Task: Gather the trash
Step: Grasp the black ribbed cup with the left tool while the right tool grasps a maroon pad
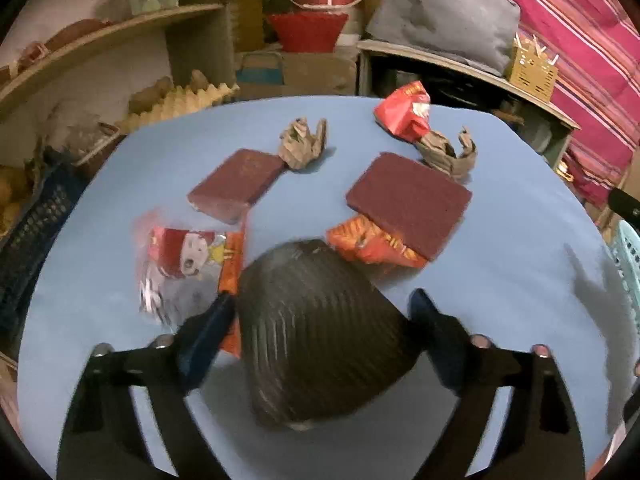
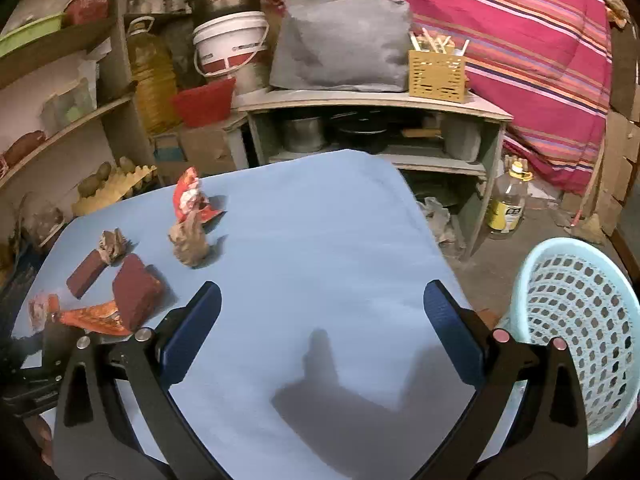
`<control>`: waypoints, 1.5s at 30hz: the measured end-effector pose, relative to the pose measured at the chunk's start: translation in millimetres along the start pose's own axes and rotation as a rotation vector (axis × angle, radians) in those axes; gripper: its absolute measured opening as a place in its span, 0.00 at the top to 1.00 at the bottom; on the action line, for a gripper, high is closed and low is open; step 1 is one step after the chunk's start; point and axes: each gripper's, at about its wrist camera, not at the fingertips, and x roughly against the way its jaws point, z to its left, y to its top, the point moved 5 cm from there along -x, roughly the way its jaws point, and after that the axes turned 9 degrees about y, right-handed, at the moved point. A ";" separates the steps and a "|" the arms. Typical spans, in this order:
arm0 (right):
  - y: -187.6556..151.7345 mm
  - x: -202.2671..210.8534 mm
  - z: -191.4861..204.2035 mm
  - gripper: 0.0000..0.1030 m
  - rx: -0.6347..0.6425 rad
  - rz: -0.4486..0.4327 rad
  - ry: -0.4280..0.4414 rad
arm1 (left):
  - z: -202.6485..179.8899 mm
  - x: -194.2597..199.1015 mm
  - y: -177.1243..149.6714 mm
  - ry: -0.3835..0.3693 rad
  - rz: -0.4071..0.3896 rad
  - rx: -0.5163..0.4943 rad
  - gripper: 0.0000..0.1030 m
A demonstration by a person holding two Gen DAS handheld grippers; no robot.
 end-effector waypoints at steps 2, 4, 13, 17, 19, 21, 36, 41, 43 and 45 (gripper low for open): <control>0.3 -2.3 8.4 0.04 -0.004 0.001 0.019 | 1.8 6.3 0.3 -0.018 0.001 -0.005 0.26; 0.4 -4.4 16.4 0.04 -0.003 0.002 0.033 | 5.7 14.7 0.7 -0.027 -0.016 -0.003 0.26; -9.6 -24.5 80.7 0.04 0.111 0.038 0.080 | 51.4 65.1 14.5 0.028 -0.167 0.004 0.27; -13.0 -35.9 108.6 0.04 0.160 0.054 0.099 | 83.6 69.5 22.5 0.070 -0.193 0.042 0.27; -14.6 -44.3 123.5 0.04 0.187 0.065 0.107 | 96.3 68.0 25.3 0.068 -0.196 0.061 0.27; -16.4 -51.8 135.5 0.04 0.215 0.078 0.110 | 107.6 63.3 28.2 0.058 -0.189 0.079 0.27; -33.1 -107.1 179.7 0.04 0.390 0.183 0.061 | 125.1 40.8 26.1 -0.049 -0.123 0.138 0.27; -35.4 -113.8 181.8 0.18 0.394 0.202 0.081 | 122.0 35.5 27.2 -0.076 -0.112 0.148 0.27; -36.2 -115.4 179.0 0.31 0.373 0.223 0.117 | 117.3 34.8 27.6 -0.065 -0.114 0.132 0.27; -36.5 -114.9 176.1 0.38 0.354 0.233 0.144 | 114.6 34.0 28.0 -0.060 -0.113 0.119 0.27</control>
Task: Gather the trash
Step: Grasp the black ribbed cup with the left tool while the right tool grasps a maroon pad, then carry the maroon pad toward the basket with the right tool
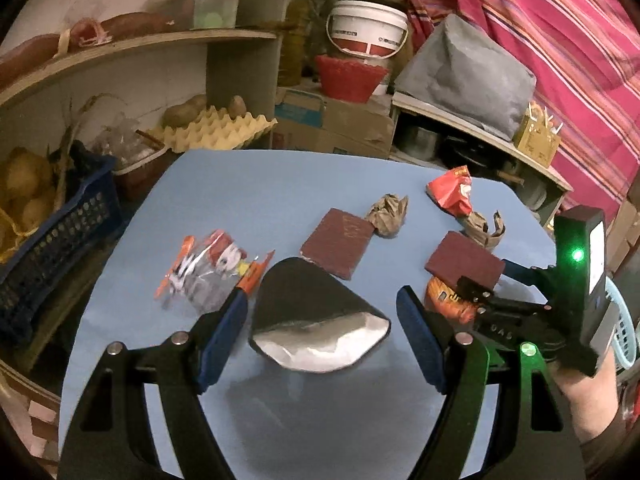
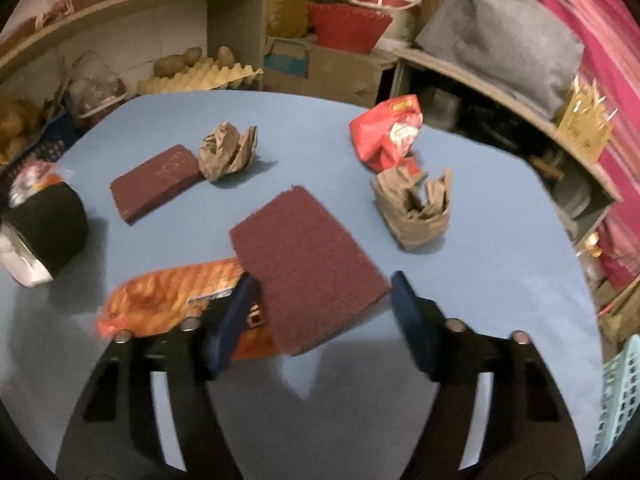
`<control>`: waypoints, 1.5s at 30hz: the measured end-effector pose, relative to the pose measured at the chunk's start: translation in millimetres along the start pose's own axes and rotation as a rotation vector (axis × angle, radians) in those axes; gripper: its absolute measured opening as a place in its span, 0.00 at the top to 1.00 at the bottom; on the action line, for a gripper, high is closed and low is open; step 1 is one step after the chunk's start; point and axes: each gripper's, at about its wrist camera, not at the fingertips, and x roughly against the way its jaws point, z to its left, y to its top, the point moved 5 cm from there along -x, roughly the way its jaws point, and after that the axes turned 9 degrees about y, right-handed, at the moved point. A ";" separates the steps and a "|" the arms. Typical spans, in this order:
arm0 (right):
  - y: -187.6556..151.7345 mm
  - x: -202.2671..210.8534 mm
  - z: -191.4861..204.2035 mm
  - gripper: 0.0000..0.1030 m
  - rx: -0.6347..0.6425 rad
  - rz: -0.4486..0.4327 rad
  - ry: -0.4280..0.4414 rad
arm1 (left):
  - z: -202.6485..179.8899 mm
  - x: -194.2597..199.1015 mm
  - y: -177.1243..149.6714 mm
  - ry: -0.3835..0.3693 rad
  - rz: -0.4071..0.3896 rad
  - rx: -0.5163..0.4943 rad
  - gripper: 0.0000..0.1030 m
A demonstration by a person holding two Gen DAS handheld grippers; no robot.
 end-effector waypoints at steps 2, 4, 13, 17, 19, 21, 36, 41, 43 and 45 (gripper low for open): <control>1.0 6.0 -2.8 0.50 -0.006 -0.018 0.004 | -2.9 -1.9 -0.7 0.006 0.001 -0.009 0.26; 3.4 16.7 -9.3 0.58 -0.019 -0.045 0.010 | -3.1 -3.7 -1.3 0.017 0.001 -0.017 0.26; 4.5 35.4 -21.3 0.15 -0.009 -0.077 0.024 | -6.0 -25.7 -17.3 0.061 0.084 -0.001 0.19; 5.2 27.5 -8.1 0.15 0.043 -0.060 0.008 | -7.5 -33.8 -26.0 0.099 0.106 -0.019 0.16; 3.7 18.3 -0.7 0.15 0.069 -0.038 -0.009 | -7.3 -39.6 -28.9 0.117 0.119 -0.031 0.16; 2.5 10.3 6.4 0.15 0.108 -0.020 -0.043 | -7.2 -43.9 -31.1 0.119 0.130 -0.033 0.16; 5.1 38.7 -32.7 0.32 -0.034 -0.089 0.011 | -12.0 -56.7 -27.3 0.063 0.175 0.011 0.16; -1.1 65.8 -63.2 0.32 -0.120 -0.130 0.007 | -14.3 -57.6 -29.7 0.045 0.188 0.006 0.21; -4.4 79.4 -73.9 0.32 -0.133 -0.149 -0.009 | -15.0 -56.7 -29.9 0.041 0.187 0.003 0.23; -8.3 90.8 -82.4 0.32 -0.142 -0.164 -0.022 | -16.1 -55.4 -30.0 0.036 0.180 0.001 0.25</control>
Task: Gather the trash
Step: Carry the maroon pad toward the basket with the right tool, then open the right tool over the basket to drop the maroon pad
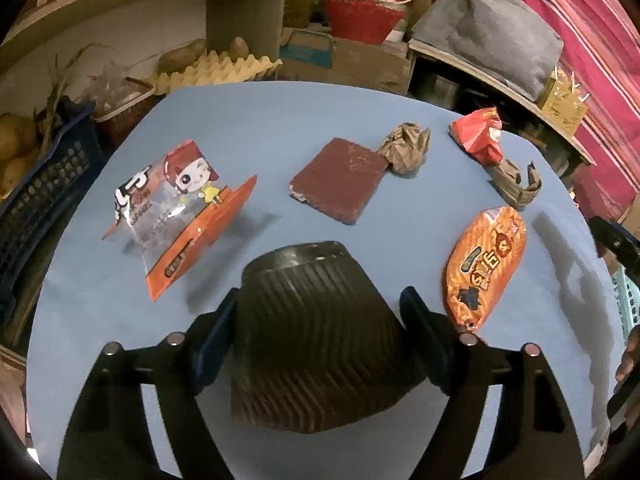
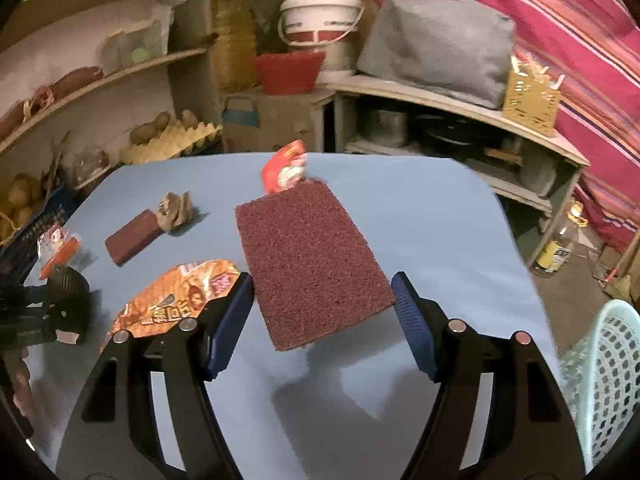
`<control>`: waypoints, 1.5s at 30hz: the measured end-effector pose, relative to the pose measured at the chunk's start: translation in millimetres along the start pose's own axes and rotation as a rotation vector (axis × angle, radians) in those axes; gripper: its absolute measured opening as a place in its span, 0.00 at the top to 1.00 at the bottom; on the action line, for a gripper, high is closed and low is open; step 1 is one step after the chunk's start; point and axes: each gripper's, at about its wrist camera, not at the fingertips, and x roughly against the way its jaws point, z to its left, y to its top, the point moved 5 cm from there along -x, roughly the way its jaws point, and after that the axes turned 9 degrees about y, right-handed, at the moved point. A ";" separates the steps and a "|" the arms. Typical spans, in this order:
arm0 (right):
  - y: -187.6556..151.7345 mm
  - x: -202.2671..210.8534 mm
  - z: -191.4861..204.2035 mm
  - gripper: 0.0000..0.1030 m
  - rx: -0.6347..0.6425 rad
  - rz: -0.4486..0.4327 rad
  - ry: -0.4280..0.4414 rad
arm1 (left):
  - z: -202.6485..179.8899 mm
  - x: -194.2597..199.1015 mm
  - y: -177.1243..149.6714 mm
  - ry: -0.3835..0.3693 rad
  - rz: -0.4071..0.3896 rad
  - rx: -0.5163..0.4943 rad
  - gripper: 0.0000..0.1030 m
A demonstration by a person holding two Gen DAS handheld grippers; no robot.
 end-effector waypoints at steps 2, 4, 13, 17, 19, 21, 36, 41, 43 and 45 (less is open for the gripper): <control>-1.3 10.8 -9.0 0.32 -0.009 -0.013 -0.013 | -2.0 2.1 0.1 0.003 -0.013 -0.008 0.25; -3.2 22.7 -20.6 0.32 -0.016 -0.024 -0.026 | -7.0 7.5 1.5 0.001 -0.031 -0.019 0.25; -20.4 83.2 -88.4 0.32 -0.072 -0.073 -0.114 | -52.6 65.4 23.9 -0.028 -0.200 -0.042 0.25; -30.9 110.6 -123.3 0.32 -0.102 -0.090 -0.159 | -98.0 93.5 31.8 -0.057 -0.281 -0.064 0.25; -37.2 123.0 -139.0 0.32 -0.114 -0.096 -0.179 | -119.1 100.9 32.1 -0.072 -0.303 -0.081 0.25; -46.9 139.8 -162.2 0.32 -0.141 -0.102 -0.205 | -146.9 108.6 32.0 -0.091 -0.327 -0.098 0.25; -117.6 216.8 -302.2 0.32 -0.350 -0.097 -0.338 | -367.8 140.6 3.2 -0.280 -0.387 -0.286 0.25; -123.7 208.3 -317.0 0.31 -0.383 -0.080 -0.301 | -418.6 139.2 -6.2 -0.304 -0.377 -0.332 0.25; -122.7 207.2 -320.7 0.21 -0.387 -0.091 -0.311 | -430.6 138.5 -8.8 -0.309 -0.373 -0.345 0.25; -121.7 209.1 -324.3 0.17 -0.399 -0.099 -0.322 | -438.7 137.5 -11.6 -0.310 -0.373 -0.357 0.25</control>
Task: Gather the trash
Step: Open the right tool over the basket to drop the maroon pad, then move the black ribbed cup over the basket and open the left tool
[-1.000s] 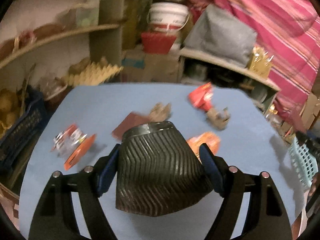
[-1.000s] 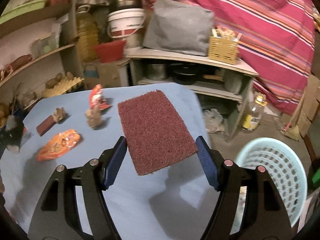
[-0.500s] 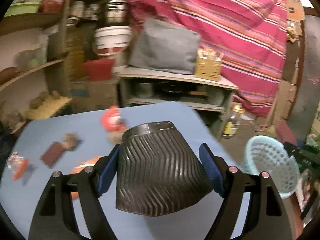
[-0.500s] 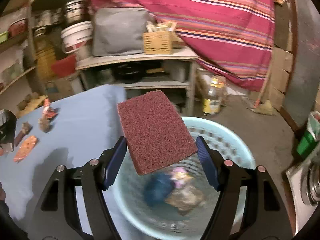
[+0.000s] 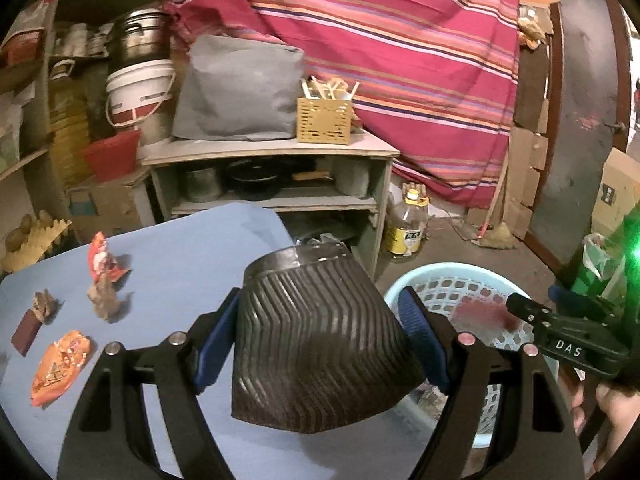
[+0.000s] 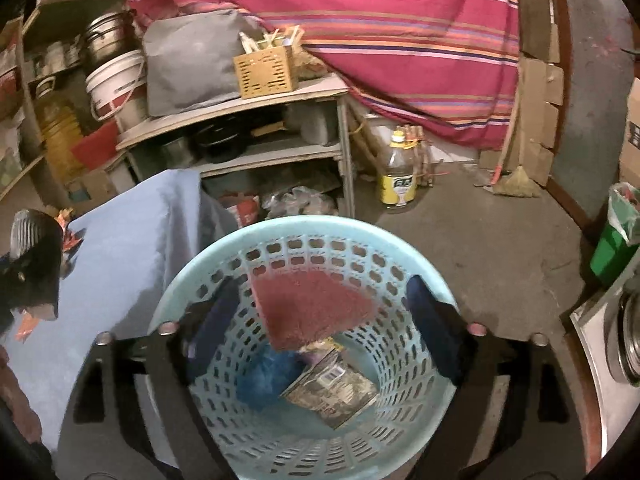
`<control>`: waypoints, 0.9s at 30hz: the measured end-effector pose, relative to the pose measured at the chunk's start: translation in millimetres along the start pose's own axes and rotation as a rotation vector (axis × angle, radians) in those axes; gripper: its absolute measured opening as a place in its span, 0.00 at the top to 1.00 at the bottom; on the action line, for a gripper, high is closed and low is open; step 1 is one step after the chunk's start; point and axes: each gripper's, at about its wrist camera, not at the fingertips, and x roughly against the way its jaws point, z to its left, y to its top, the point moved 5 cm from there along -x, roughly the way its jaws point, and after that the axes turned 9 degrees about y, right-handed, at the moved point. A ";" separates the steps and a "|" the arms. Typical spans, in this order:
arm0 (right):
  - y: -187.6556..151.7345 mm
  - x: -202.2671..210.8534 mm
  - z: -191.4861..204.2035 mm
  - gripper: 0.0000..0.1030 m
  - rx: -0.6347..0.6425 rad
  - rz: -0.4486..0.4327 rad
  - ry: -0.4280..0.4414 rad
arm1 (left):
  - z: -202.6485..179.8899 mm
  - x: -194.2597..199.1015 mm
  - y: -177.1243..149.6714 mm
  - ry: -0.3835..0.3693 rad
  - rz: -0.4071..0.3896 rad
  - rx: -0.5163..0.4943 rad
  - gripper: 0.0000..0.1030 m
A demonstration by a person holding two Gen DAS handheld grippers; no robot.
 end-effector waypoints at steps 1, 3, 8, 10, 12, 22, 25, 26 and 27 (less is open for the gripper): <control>0.9 2.6 -3.7 0.17 -0.012 -0.006 -0.001 | -4.1 -1.6 0.0 -0.002 -0.001 -0.005 0.25; 2.8 9.1 -10.7 0.14 -0.036 -0.024 -0.014 | -12.0 -4.9 -1.0 -0.013 0.002 -0.011 0.25; 5.0 33.9 -31.7 0.10 -0.103 -0.079 -0.046 | -34.0 -12.1 -5.4 -0.055 0.014 -0.023 0.25; 6.3 45.0 -38.5 0.09 -0.129 -0.106 -0.059 | -50.8 -17.0 -6.7 -0.081 0.020 -0.027 0.25; 7.2 53.7 -47.6 0.08 -0.155 -0.127 -0.068 | -65.9 -22.2 -8.4 -0.108 0.030 -0.041 0.25; 7.3 59.6 -70.3 0.08 -0.195 -0.145 -0.091 | -115.4 -48.6 -17.7 -0.157 0.077 -0.089 0.25; 6.4 60.2 -68.6 0.08 -0.193 -0.147 -0.093 | -116.4 -48.8 -17.2 -0.188 0.086 -0.089 0.23; 6.3 60.3 -69.2 0.08 -0.194 -0.145 -0.090 | -115.4 -49.3 -16.9 -0.191 0.092 -0.091 0.18; 6.1 60.3 -68.7 0.08 -0.193 -0.144 -0.091 | -114.4 -48.9 -16.2 -0.179 0.090 -0.090 0.16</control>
